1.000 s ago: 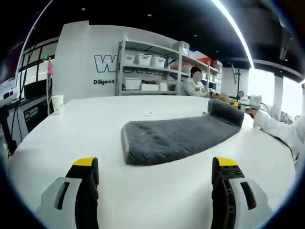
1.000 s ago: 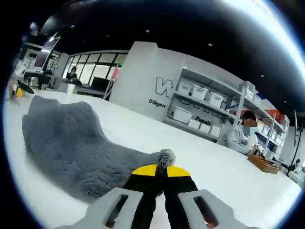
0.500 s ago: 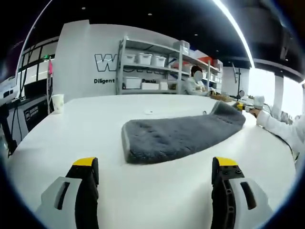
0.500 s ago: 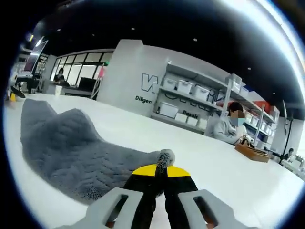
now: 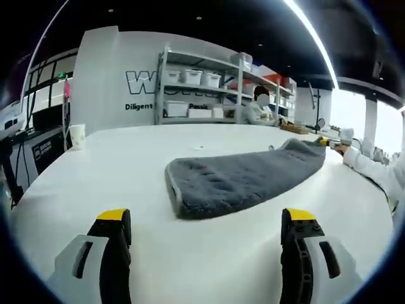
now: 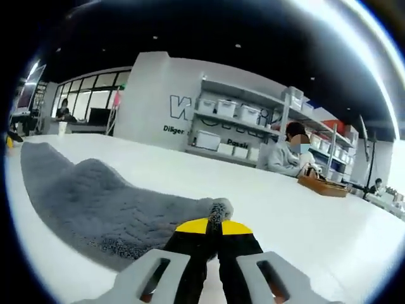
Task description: Open the folded towel by lifting each exposed corner and separating the folded layers until the towel lies flat within the target outline without major curled edges
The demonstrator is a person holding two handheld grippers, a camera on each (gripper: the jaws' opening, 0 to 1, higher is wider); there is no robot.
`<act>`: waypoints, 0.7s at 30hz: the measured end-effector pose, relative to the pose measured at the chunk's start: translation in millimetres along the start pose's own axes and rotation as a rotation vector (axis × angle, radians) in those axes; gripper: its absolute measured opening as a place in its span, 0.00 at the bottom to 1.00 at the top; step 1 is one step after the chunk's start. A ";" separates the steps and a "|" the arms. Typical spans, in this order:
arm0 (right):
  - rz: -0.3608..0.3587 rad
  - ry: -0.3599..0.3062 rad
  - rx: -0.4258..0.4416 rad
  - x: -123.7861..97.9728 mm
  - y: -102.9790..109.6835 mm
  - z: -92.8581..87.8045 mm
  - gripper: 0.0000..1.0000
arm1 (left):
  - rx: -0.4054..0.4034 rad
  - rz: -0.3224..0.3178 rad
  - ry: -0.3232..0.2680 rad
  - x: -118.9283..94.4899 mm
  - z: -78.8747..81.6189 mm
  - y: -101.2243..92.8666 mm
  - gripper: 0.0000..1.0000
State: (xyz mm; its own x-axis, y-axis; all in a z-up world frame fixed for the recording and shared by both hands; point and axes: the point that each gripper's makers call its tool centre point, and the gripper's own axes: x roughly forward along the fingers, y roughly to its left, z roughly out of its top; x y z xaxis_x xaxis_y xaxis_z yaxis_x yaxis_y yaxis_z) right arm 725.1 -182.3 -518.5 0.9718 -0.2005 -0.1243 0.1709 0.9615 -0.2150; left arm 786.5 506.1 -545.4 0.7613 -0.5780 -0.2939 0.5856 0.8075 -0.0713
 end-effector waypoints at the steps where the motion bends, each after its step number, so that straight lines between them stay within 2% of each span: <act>1: -0.005 0.002 0.002 -0.5 -1.9 -0.7 0.00 | 0.000 0.000 0.001 0.0 -0.2 -0.1 0.97; 9: -0.039 0.026 0.035 -5.1 -11.7 -10.9 0.00 | -0.001 0.000 0.001 -0.8 -1.5 -2.7 0.97; 17: -0.084 0.072 0.102 -5.6 -28.2 -25.5 0.00 | -0.001 0.001 0.004 0.0 -1.3 -0.4 0.97; 21: -0.091 0.093 0.130 -6.9 -29.9 -32.5 0.00 | 0.000 0.001 0.006 1.0 -1.2 1.7 0.97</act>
State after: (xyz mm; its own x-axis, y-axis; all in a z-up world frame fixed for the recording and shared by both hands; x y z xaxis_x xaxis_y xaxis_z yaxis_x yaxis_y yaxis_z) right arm 708.0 -215.8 -542.7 0.9332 -0.2982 -0.2004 0.2826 0.9537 -0.1030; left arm 788.0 507.0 -547.0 0.7602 -0.5763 -0.3000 0.5847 0.8081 -0.0708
